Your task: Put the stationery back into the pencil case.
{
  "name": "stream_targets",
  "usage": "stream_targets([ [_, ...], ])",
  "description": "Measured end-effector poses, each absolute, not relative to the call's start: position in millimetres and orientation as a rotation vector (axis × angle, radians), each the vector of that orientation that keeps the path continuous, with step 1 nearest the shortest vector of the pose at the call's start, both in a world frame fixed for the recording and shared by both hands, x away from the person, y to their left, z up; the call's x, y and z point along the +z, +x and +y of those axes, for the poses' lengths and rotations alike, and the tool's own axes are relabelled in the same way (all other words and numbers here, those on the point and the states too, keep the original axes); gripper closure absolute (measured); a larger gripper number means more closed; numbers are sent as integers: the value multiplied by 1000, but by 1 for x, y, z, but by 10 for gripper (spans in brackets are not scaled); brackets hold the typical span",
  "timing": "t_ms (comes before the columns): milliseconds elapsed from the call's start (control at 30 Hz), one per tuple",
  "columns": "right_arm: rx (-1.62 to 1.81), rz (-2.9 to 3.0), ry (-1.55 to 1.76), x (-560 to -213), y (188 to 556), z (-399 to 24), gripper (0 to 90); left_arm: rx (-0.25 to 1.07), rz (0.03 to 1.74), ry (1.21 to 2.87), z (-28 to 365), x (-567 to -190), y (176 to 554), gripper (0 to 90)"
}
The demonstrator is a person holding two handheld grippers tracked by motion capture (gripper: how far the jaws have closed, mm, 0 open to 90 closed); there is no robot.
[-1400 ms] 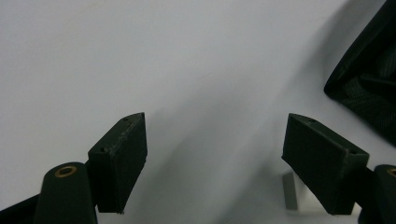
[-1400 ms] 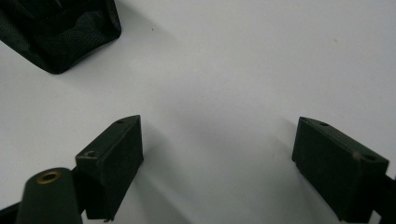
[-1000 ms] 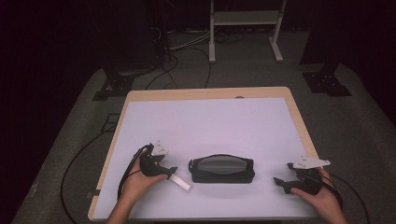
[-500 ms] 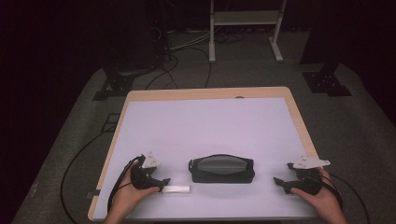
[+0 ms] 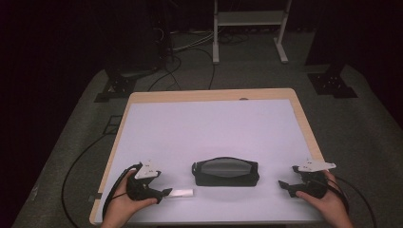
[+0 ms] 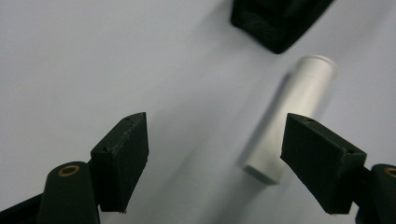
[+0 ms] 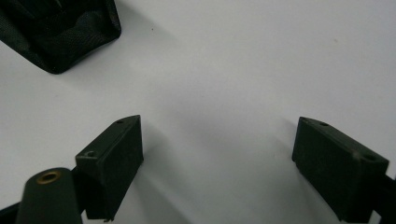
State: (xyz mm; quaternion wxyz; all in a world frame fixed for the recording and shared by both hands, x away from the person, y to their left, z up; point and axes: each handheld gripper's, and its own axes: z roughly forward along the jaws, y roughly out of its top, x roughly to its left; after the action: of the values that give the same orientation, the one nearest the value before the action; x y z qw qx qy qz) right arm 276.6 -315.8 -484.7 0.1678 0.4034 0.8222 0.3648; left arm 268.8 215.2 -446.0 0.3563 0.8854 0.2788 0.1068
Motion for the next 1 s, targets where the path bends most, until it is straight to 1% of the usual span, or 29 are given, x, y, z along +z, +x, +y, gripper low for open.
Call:
stream_targets([
  [267,1039,2340,1148,-485,277,-316,152,196,642,2301,200,-461,261,241],
  [333,1040,2340,1149,-485,277,-316,153,192,623,2309,197,-463,261,282],
  [500,1041,2340,1148,-485,277,-316,152,185,577,2334,191,-465,262,340],
  [567,1043,2340,1149,-485,277,-316,153,189,569,2341,190,-467,262,376],
  [600,1043,2340,1149,-485,277,-316,153,200,562,2342,190,-467,261,376],
  [700,1044,2340,1149,-485,277,-316,153,205,556,2338,192,-467,261,440],
  [833,1045,2340,1150,-485,277,-316,153,227,545,2339,192,-467,260,464],
  [1000,1045,2340,1150,-485,277,-316,153,226,539,2331,194,-468,259,521],
])
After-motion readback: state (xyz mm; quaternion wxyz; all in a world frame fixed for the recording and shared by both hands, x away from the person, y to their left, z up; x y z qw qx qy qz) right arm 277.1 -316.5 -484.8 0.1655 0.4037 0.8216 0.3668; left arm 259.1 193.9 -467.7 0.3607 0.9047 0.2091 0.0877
